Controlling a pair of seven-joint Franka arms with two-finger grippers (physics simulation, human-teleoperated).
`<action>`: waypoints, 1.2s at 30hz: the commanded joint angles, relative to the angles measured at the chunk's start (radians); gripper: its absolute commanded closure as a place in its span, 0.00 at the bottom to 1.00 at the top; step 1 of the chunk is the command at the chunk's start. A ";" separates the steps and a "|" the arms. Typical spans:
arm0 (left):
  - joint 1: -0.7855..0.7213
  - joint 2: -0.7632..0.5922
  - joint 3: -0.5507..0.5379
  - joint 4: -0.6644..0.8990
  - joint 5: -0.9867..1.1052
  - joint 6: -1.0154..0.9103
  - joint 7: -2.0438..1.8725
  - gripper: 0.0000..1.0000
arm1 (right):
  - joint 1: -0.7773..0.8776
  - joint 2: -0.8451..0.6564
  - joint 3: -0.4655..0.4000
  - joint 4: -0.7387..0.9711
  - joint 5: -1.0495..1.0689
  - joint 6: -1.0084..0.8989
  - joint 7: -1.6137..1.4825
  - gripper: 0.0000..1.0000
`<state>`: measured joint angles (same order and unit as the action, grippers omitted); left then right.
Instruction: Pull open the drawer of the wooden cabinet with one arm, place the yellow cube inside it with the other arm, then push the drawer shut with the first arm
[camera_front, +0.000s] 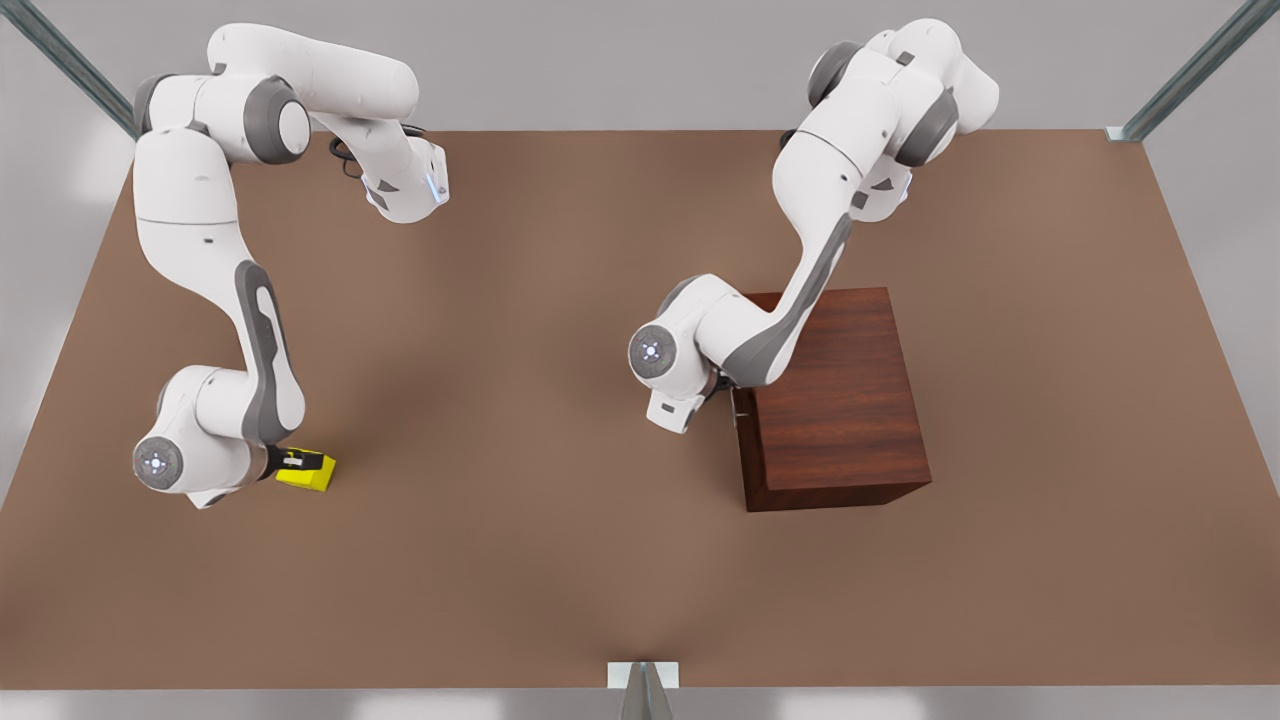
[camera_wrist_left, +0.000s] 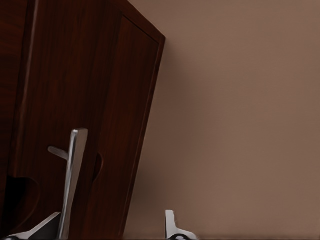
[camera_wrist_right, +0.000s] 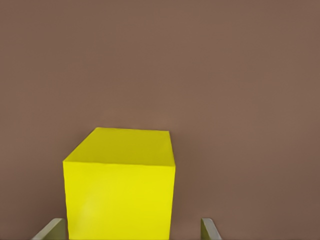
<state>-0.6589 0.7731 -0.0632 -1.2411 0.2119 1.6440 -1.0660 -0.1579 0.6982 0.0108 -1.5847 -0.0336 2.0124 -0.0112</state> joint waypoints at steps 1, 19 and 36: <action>-0.001 0.003 -0.004 0.000 -0.002 -0.003 -0.046 0.00 | 0.000 0.001 0.000 -0.003 0.001 0.012 0.005 0.00; -0.027 0.009 -0.026 0.069 0.006 0.007 -0.051 0.00 | 0.005 0.047 0.011 -0.006 -0.002 0.077 -0.007 0.32; -0.048 0.075 -0.026 0.161 -0.006 0.014 -0.055 0.00 | 0.156 -0.052 0.123 0.222 -0.008 -0.331 -0.085 0.60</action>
<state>-0.7044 0.8475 -0.0866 -1.0846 0.2116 1.6519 -1.1104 -0.0015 0.6479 0.1271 -1.3731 -0.0234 1.7749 -0.0714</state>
